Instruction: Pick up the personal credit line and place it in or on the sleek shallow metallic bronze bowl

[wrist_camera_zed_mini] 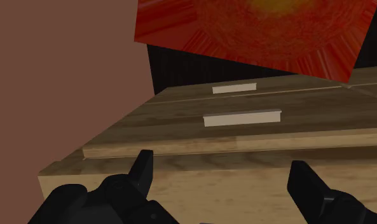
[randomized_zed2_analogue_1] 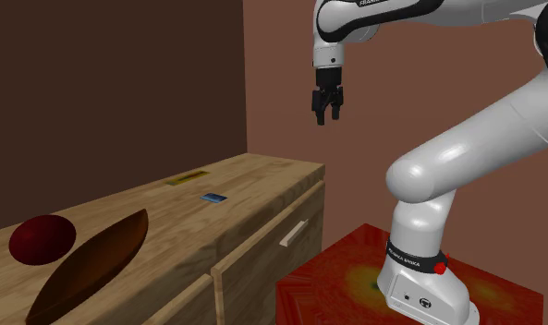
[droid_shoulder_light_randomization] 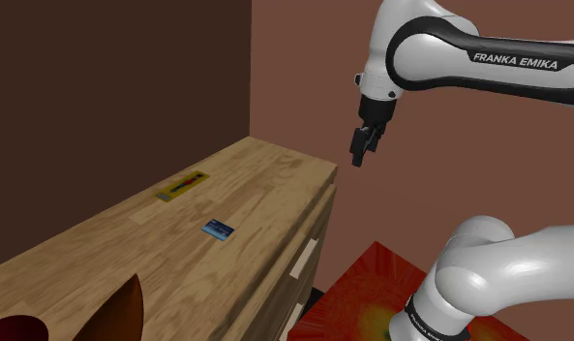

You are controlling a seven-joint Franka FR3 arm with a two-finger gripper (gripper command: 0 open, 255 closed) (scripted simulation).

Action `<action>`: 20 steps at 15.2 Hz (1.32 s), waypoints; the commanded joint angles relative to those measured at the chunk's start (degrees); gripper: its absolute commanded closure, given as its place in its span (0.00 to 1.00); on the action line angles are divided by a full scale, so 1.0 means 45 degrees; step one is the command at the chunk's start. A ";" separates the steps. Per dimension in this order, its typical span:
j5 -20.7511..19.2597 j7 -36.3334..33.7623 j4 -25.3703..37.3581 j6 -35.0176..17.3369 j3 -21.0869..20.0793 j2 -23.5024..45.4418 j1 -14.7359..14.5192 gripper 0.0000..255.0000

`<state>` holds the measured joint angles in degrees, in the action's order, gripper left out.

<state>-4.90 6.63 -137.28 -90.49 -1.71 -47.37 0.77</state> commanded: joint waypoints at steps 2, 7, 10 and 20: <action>0.0145 -0.0117 -0.0340 -0.0539 -0.0088 -0.0001 -0.0095 0.00; 0.0831 -0.0660 -0.1793 -0.3354 -0.0591 0.0326 -0.0588 0.00; 0.1200 -0.0965 -0.2452 -0.5138 -0.0938 0.0811 -0.0892 0.00; 0.1941 -0.2022 -0.3280 -1.1358 -0.2351 0.3989 -0.1647 0.00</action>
<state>3.79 -2.00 -152.47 -138.31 -11.60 -31.86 -6.57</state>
